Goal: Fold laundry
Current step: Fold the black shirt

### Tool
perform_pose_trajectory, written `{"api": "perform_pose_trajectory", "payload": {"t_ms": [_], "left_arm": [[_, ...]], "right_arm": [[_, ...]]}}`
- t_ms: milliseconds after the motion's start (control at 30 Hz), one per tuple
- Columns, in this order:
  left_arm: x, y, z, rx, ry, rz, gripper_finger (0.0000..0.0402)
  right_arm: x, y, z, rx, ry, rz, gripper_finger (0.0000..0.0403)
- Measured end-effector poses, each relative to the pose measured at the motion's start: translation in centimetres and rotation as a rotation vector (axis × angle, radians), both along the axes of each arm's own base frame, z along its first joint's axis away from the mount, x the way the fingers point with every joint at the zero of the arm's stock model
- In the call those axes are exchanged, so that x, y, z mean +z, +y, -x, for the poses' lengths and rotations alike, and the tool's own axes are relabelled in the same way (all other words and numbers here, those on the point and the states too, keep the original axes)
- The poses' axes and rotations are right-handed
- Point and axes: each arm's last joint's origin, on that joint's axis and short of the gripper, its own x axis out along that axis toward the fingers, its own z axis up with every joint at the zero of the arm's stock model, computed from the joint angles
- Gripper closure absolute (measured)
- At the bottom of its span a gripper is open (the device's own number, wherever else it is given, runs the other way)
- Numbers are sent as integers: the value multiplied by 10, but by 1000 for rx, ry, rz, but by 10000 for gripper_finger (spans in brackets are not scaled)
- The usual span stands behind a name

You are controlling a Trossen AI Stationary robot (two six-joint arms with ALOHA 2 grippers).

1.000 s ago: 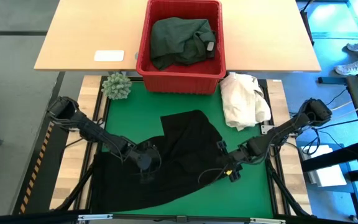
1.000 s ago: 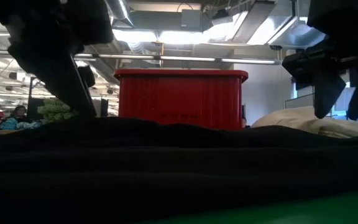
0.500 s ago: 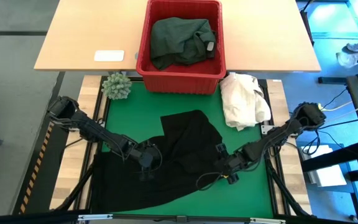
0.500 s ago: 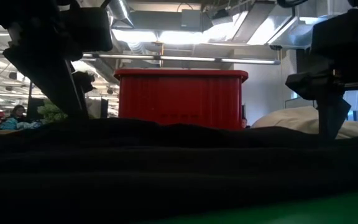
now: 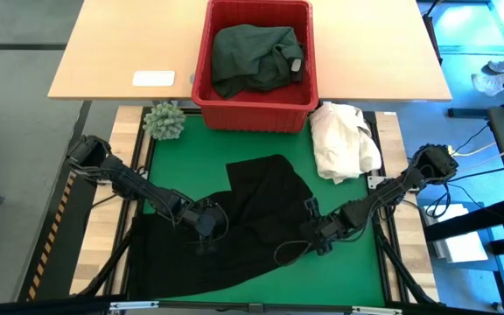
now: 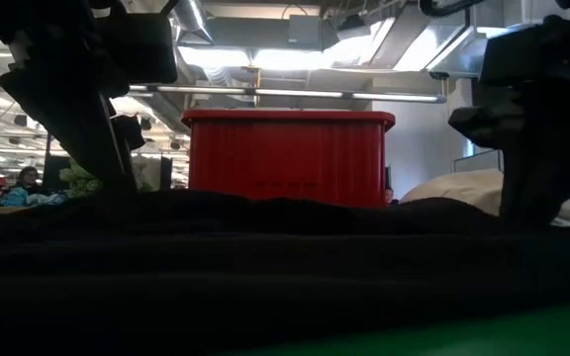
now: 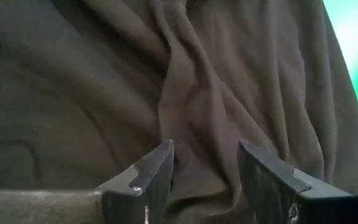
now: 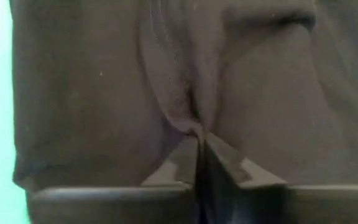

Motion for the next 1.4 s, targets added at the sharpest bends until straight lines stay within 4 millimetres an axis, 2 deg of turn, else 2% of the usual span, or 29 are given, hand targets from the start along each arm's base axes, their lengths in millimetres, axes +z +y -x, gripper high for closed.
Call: {"api": "perform_pose_trajectory", "payload": {"t_ms": [233, 333, 533, 700, 833, 967, 1200, 1300, 1400], "left_arm": [[0, 0, 0, -7, 3, 7, 230], [0, 0, 0, -9, 3, 6, 230], [2, 1, 3, -23, 37, -22, 230], [25, 5, 2, 11, 148, -154, 230], [48, 8, 3, 38, 230, -280, 230], [54, 9, 9, 35, 318, -286, 230], [39, 5, 25, -15, 447, -238, 230], [34, 9, 32, -17, 467, -231, 230], [33, 17, 36, -6, 416, -184, 230]], "right_arm": [[29, 1, -11, -48, -54, 169, 395], [43, -5, -18, -88, -80, 283, 396], [72, -37, -30, -240, -125, 386, 398], [88, -76, -38, -346, -170, 390, 400], [92, -106, -46, -405, -171, 383, 401], [91, -127, -50, -416, -152, 288, 401], [81, -130, -50, -384, -136, 225, 402], [77, -130, -48, -380, -127, 203, 402], [75, -130, -48, -383, -122, 201, 402]]}}
